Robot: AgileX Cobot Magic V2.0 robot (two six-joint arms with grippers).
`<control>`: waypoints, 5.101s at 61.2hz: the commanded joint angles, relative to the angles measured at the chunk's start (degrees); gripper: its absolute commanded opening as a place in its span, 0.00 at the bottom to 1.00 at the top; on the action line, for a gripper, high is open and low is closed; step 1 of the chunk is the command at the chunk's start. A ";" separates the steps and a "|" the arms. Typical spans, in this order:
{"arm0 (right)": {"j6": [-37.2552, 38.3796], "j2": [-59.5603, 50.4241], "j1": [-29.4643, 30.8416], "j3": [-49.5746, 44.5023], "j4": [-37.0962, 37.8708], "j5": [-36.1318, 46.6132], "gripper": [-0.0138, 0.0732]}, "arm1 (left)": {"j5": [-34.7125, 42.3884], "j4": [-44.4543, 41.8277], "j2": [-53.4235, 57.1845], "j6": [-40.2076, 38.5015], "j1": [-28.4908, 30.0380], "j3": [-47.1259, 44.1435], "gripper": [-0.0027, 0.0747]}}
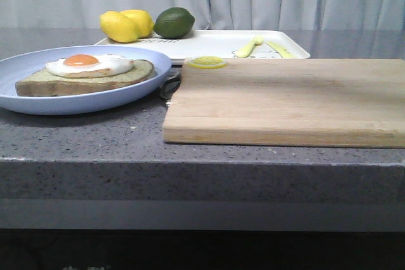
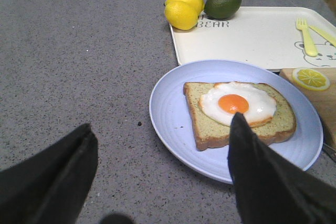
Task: Place bread and move sandwich to tray
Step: 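Carry the bread over the fried egg and lower it on top, then open the right gripper and raise it away from the sandwich, then grasp the rim of the blue plate with the left gripper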
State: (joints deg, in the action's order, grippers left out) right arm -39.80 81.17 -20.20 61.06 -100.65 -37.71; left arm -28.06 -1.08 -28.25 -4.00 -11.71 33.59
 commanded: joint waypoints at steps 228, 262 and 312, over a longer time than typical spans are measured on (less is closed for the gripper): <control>32.46 -43.65 -4.95 -11.60 88.58 0.01 0.57 | 5.40 2.11 -0.79 -0.21 -0.48 1.58 0.70; 32.46 -44.06 -4.95 -11.88 88.58 -3.00 0.57 | -23.81 -4.53 -21.51 -0.21 -0.48 20.77 0.70; 32.46 -44.06 -4.95 -11.88 88.58 -3.00 0.57 | -27.91 30.48 -59.15 22.29 17.91 40.92 0.69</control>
State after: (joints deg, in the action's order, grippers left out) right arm -7.14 37.29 -25.59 47.71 -11.88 -44.37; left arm -57.27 26.14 -87.25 17.41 5.80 72.18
